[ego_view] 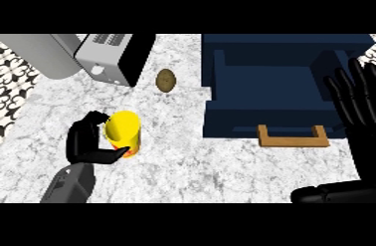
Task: Pick up the cup, place it into the drawer and close the drawer
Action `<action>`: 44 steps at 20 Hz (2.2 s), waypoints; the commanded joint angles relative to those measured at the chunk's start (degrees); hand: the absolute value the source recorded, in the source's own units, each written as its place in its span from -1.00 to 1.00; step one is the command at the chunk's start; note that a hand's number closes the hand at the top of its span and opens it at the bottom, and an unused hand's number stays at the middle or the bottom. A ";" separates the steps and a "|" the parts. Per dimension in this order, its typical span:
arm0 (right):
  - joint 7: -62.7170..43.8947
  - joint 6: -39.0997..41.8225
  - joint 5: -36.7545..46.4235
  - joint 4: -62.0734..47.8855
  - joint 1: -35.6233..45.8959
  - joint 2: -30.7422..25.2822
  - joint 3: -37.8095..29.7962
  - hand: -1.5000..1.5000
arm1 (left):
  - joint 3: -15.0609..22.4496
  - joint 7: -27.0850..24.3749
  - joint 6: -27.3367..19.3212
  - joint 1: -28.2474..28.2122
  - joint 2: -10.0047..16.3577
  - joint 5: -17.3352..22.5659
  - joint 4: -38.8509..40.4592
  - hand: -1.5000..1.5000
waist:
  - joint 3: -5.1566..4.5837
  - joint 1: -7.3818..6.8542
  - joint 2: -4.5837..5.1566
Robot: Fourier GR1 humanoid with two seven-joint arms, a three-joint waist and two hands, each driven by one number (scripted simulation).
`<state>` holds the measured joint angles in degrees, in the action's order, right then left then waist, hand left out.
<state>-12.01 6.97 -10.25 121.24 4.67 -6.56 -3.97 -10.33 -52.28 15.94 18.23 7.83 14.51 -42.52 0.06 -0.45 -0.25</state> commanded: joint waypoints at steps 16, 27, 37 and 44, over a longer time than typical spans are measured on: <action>-1.05 -1.49 2.58 0.89 0.58 1.70 2.29 -1.00 | 11.26 32.52 -15.41 4.13 -7.75 0.51 -40.26 1.00 | -0.05 0.47 0.15; 5.67 1.31 0.94 -6.30 1.43 0.91 -1.07 -1.00 | 9.85 41.98 -23.50 26.23 -7.10 -2.87 -31.32 1.00 | -0.04 0.88 0.33; 3.71 0.96 0.69 -5.76 2.33 0.35 -1.69 -1.00 | 17.88 45.67 -33.98 38.93 -7.83 -1.29 -20.85 1.00 | -0.03 1.28 0.32; 5.38 3.48 -0.28 -3.15 -2.41 -0.16 -1.82 -1.00 | 16.80 41.26 -34.34 45.55 -7.83 1.72 -7.60 1.00 | -0.03 1.74 0.40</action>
<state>-8.55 8.73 -9.69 118.03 4.37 -6.14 -4.92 5.06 -10.52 -16.57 60.46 0.04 14.07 -54.83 0.01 1.09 0.14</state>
